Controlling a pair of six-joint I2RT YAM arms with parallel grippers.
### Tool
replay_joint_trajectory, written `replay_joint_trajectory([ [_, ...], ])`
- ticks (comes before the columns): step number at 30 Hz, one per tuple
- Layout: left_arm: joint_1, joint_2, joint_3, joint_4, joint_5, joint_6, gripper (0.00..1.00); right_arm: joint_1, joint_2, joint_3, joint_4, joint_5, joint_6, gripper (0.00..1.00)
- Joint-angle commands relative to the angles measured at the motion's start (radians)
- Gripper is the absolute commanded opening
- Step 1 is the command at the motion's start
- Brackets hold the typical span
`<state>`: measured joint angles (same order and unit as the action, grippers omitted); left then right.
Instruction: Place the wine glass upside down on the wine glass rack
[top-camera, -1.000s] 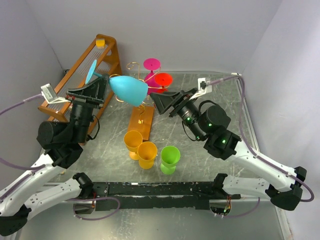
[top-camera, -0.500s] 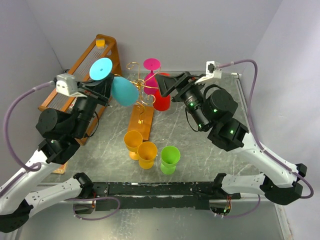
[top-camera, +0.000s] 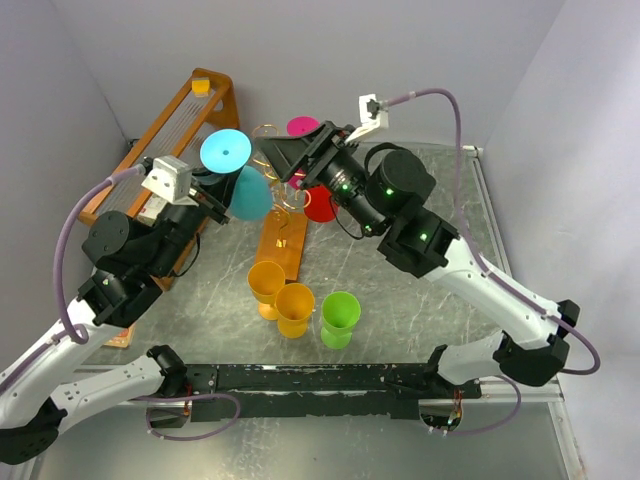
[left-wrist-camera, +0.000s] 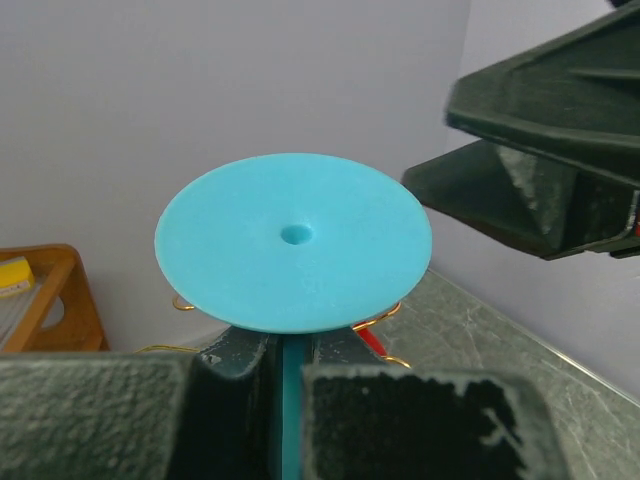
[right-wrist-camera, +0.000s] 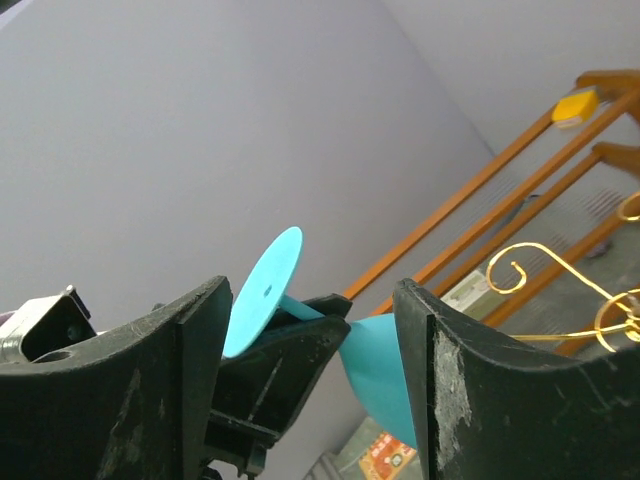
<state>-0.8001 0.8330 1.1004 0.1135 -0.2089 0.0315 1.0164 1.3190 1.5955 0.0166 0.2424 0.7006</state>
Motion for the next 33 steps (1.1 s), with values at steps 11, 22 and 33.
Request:
replay_joint_trajectory([
  [11, 0.004, -0.015, -0.008, 0.010, 0.042, 0.058, 0.07, 0.002, 0.098, 0.078, -0.029, -0.117, 0.208, 0.34],
  [22, 0.005, -0.024, 0.006, -0.026, 0.086, 0.031, 0.12, -0.023, 0.138, 0.091, -0.011, -0.203, 0.287, 0.03],
  [33, 0.004, -0.011, 0.135, -0.197, 0.116, -0.239, 0.73, -0.048, 0.070, 0.058, 0.074, -0.082, 0.108, 0.00],
])
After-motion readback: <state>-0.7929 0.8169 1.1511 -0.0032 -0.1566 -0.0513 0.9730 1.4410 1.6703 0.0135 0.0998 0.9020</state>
